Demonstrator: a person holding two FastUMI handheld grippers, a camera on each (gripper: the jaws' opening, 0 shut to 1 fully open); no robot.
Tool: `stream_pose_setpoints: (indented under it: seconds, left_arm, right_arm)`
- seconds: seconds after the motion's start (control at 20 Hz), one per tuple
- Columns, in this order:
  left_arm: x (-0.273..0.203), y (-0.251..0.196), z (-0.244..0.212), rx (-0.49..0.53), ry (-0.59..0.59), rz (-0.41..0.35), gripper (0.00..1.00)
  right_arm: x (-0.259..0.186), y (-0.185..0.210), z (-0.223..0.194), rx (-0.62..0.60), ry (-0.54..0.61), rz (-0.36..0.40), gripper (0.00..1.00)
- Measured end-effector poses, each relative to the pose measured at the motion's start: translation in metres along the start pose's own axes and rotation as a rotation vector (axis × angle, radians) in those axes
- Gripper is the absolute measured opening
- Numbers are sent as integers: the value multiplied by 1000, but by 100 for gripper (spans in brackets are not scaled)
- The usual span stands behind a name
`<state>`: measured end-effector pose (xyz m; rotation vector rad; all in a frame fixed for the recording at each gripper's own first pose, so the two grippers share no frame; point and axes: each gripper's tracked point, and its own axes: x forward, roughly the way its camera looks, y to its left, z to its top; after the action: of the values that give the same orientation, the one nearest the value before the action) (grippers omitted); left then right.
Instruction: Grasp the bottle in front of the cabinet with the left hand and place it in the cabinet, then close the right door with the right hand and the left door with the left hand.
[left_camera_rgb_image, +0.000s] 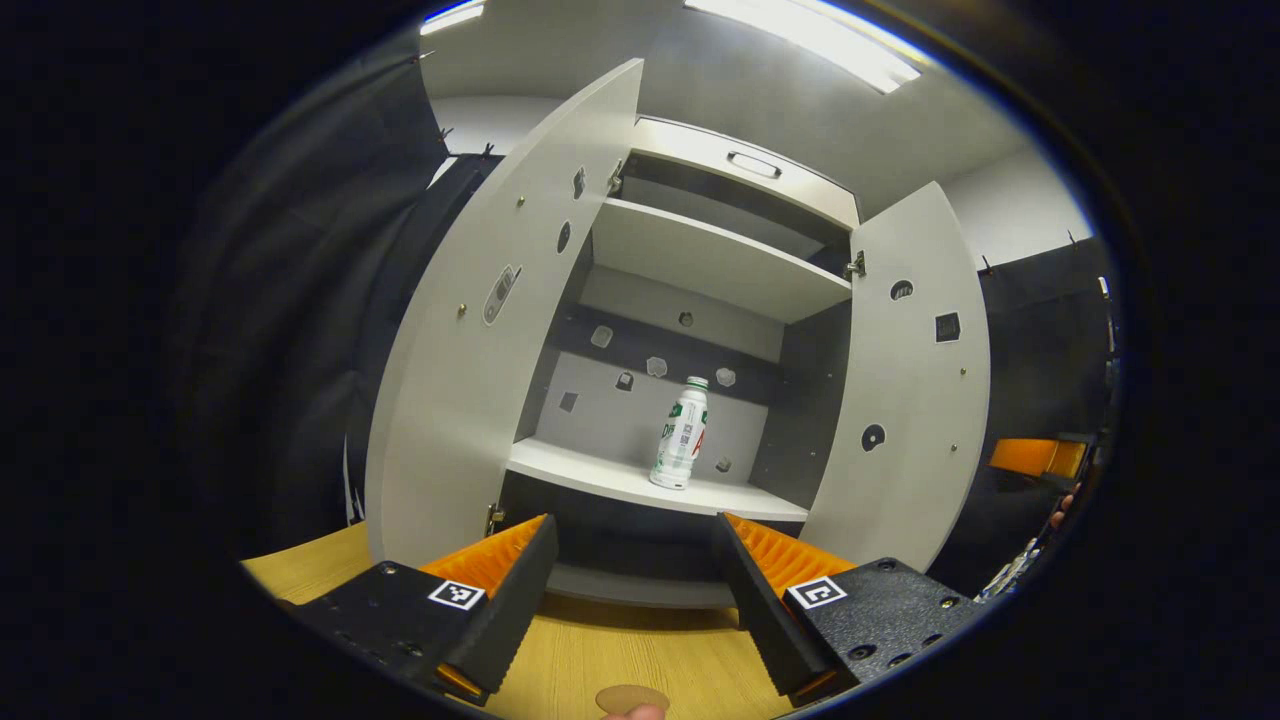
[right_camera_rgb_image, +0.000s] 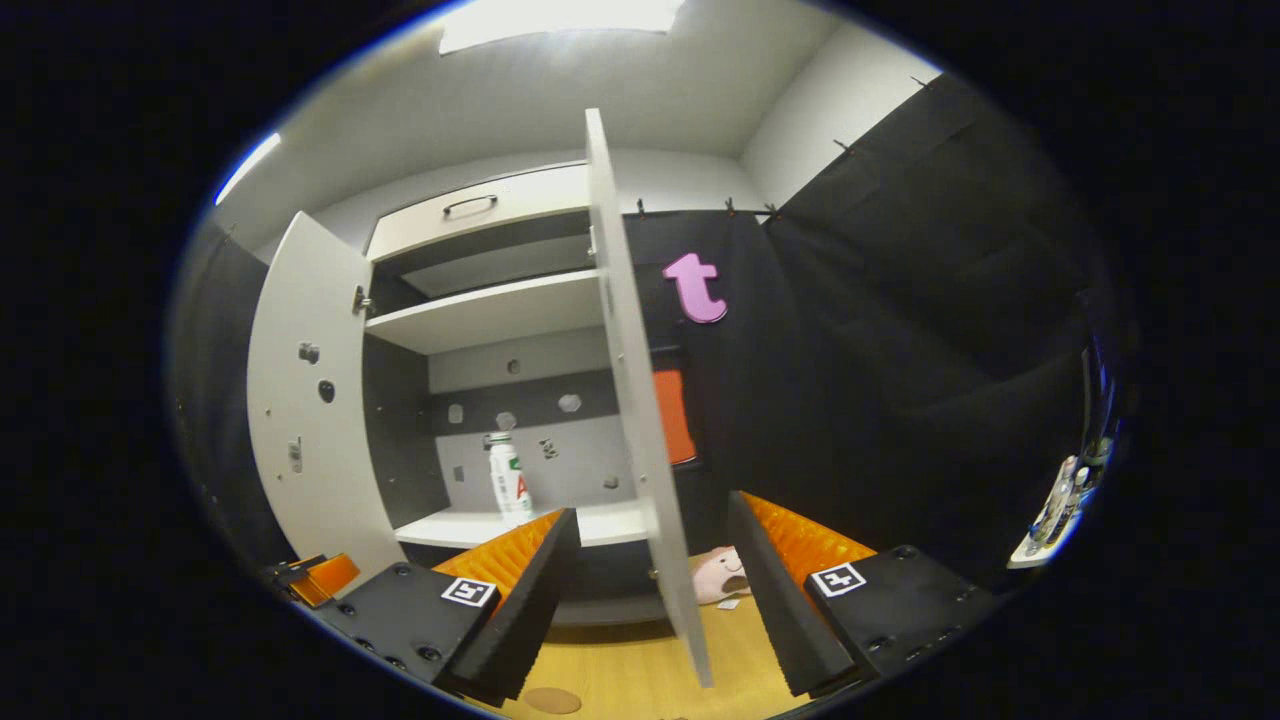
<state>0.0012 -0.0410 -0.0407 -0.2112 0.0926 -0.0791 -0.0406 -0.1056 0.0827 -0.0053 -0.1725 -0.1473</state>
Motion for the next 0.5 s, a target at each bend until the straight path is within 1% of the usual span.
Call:
stream_pose_setpoints:
  seconds: [0.1, 0.2, 0.35, 0.45, 0.5]
  left_arm:
    - [-3, -1, -2, -12, 12, -11, 95]
    - [-5, 2, -1, -10, 11, -5, 95]
    - [-9, 6, 0, 5, 16, 2, 95]
    - [-13, 9, 3, 10, 9, 11, 95]
    - [-14, 11, 5, 9, 5, 19, 95]
  right_arm:
    - [12, -31, 22, -24, -31, -68, 98]
    - [24, -56, 43, -30, -44, -107, 98]
    - [48, -67, 63, -43, -54, -107, 98]
    - [65, -79, 67, -52, -44, -123, 98]
    - [71, -79, 67, -53, -38, -115, 98]
